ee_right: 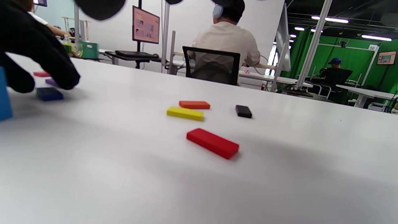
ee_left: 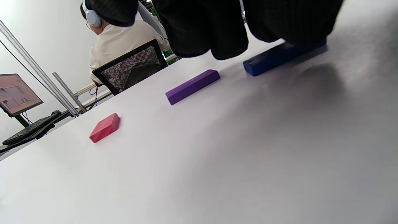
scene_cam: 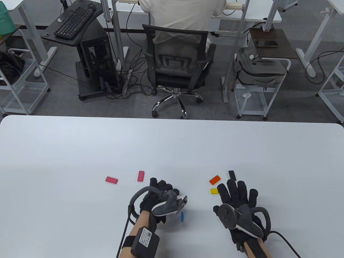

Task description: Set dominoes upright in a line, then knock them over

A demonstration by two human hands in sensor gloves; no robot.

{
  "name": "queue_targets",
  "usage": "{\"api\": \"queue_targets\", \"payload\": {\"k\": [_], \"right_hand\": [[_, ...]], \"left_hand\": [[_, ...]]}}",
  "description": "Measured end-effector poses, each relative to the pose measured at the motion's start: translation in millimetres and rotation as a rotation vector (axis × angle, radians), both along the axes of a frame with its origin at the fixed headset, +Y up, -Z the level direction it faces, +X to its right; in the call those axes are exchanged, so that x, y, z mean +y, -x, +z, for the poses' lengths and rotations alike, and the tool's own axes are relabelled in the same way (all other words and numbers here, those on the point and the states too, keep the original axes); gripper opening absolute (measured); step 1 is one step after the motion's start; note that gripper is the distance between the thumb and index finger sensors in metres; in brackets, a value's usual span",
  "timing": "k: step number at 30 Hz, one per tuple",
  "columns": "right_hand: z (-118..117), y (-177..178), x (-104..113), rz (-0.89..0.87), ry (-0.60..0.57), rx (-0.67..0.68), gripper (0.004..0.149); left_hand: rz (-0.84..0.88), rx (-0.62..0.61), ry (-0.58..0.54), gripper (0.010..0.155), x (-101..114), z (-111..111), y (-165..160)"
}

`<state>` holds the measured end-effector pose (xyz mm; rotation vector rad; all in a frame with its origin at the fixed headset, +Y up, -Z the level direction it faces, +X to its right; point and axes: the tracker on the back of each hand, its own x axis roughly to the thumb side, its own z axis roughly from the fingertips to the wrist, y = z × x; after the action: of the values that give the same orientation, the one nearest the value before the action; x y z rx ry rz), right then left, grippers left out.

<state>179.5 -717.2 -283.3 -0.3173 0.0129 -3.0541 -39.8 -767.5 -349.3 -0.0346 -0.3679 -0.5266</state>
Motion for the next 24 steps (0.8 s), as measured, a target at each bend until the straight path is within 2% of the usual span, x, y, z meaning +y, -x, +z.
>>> {"api": "queue_targets", "payload": {"k": [10,16,20,24], "right_hand": [[-1.1,-0.7,0.5,0.004,0.008,-0.003,0.073],[-1.0,-1.8,2.8,-0.004,0.005,-0.006,0.073],[-1.1,-1.8,3.3,-0.002,0.003,-0.006,0.073],[-1.0,-1.9,3.8,-0.007,-0.003,-0.004,0.073]], "left_hand": [[-0.062,-0.054,-0.039,0.049,-6.2,-3.3,-12.7],[-0.128,-0.077,0.005,0.052,-8.7,0.7,-19.0],[-0.036,-0.030,0.021,0.056,5.8,9.3,-9.1],[0.181,0.021,0.029,0.059,28.8,32.0,10.5]]}}
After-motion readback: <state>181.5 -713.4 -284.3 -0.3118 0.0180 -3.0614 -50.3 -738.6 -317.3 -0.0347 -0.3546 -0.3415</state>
